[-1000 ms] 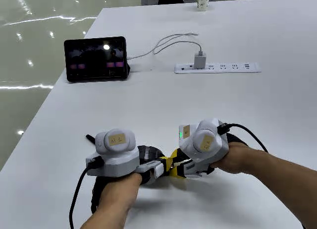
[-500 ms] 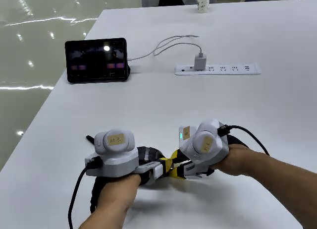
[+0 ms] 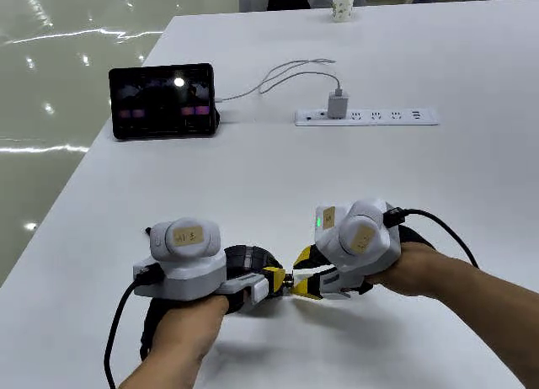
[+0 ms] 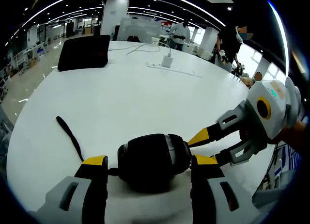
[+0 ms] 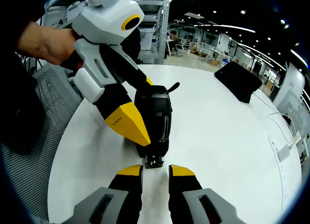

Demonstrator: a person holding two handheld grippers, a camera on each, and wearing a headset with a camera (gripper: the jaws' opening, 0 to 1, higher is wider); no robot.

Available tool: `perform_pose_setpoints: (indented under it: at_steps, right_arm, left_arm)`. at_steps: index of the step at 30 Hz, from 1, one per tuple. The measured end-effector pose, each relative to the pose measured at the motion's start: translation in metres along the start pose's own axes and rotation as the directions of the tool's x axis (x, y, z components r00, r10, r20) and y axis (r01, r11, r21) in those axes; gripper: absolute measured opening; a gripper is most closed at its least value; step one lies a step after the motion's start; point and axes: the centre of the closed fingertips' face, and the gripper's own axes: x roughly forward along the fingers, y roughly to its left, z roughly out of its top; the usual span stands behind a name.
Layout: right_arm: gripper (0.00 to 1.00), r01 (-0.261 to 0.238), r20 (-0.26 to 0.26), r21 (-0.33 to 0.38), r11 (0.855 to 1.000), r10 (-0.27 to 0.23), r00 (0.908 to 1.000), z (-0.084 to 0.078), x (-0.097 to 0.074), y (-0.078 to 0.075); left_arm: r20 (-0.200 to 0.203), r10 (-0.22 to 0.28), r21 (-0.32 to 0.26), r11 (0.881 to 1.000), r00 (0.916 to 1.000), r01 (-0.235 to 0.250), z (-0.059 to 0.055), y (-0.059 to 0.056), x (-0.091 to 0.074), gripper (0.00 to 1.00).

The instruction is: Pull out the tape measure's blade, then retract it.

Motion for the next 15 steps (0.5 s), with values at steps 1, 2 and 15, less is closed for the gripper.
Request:
perform_pose_setpoints:
  at_steps: [1,2,15]
  right_arm:
    - [0.18,0.004,0.0,0.004,1.0,-0.004,1.0,-0.001,-0.001,0.0]
    - [0.19,0.01,0.0,0.008,1.0,-0.01,0.9999,-0.002,-0.003,0.0]
    - [0.28,0.067,0.006,0.074,0.995,-0.068,0.9977,-0.015,-0.026,0.004]
  left_arm:
    - [0.0,-0.001,0.005,1.0,1.0,0.001,-0.001,0.0,-0.001,0.66]
    - [0.001,-0.001,0.01,1.0,1.0,0.001,-0.001,0.0,-0.002,0.67]
    - [0.024,-0.034,0.09,0.995,0.9991,0.031,-0.003,-0.005,-0.015,0.71]
